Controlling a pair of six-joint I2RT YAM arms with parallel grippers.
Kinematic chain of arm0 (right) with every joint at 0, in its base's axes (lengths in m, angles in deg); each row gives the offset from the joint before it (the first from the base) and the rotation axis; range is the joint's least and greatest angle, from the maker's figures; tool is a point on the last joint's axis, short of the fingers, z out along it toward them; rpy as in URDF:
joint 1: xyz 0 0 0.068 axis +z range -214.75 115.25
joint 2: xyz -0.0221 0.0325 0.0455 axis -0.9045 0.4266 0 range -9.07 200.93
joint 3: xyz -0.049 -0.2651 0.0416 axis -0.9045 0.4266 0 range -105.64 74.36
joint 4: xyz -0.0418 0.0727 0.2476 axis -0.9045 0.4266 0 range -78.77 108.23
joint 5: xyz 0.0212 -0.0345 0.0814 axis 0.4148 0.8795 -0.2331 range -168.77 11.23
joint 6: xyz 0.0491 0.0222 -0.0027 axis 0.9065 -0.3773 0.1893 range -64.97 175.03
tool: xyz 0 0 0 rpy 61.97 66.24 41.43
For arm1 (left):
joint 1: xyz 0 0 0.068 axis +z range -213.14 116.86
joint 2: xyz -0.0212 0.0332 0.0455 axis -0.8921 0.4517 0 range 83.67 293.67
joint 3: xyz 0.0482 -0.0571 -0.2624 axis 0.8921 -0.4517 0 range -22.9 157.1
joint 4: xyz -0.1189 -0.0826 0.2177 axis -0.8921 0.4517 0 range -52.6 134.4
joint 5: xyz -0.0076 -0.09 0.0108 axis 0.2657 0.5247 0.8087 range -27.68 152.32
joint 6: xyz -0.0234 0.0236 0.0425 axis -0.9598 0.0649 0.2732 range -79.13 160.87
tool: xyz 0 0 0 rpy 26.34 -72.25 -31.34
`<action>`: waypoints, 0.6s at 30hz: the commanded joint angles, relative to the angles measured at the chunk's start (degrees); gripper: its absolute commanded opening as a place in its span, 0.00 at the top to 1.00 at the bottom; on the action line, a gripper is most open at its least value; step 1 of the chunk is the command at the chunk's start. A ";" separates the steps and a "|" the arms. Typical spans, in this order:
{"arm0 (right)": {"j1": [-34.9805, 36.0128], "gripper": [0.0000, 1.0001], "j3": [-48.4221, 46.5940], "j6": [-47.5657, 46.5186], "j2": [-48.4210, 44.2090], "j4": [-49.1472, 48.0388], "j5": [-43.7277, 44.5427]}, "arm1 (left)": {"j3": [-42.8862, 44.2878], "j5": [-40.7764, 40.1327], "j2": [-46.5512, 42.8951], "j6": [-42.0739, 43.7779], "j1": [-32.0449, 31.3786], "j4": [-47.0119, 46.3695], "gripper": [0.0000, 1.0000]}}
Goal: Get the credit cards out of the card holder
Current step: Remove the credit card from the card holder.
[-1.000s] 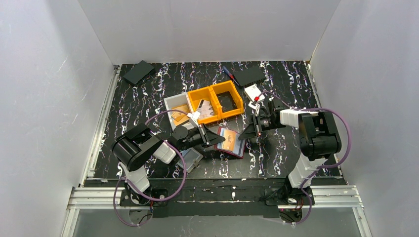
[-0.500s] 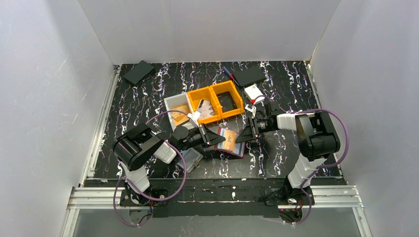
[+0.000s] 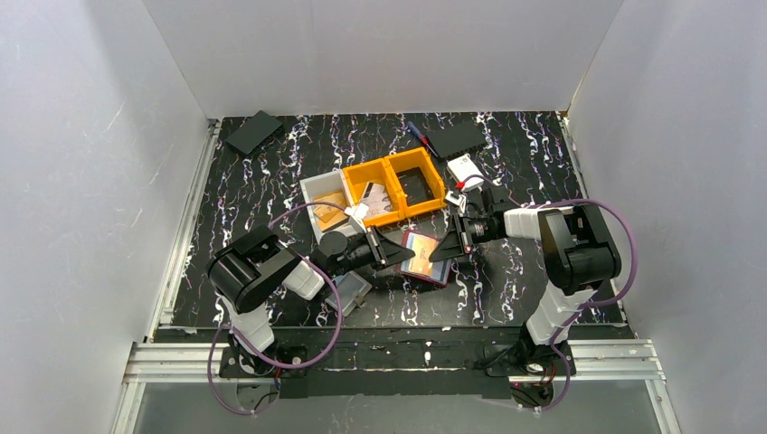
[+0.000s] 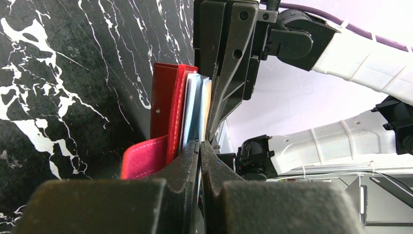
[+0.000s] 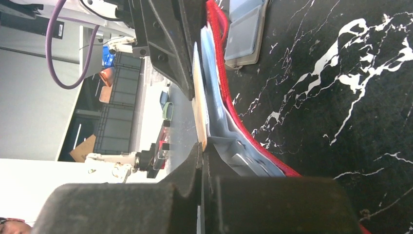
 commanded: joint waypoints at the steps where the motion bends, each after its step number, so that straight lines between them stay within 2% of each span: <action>1: 0.40 0.99 -1.73 -1.12 -0.37 0.04 -2.28 | -2.15 -1.93 -0.83 0.01 1.25 -2.81 1.00; 15: -0.76 0.99 -1.83 -1.94 -0.21 0.47 1.28 | -6.29 -2.03 -4.95 -0.62 4.52 -2.98 1.00; 18: -2.30 0.99 -4.04 -8.29 -0.85 6.39 3.18 | -6.93 -1.43 -4.04 -1.36 4.55 -2.88 1.00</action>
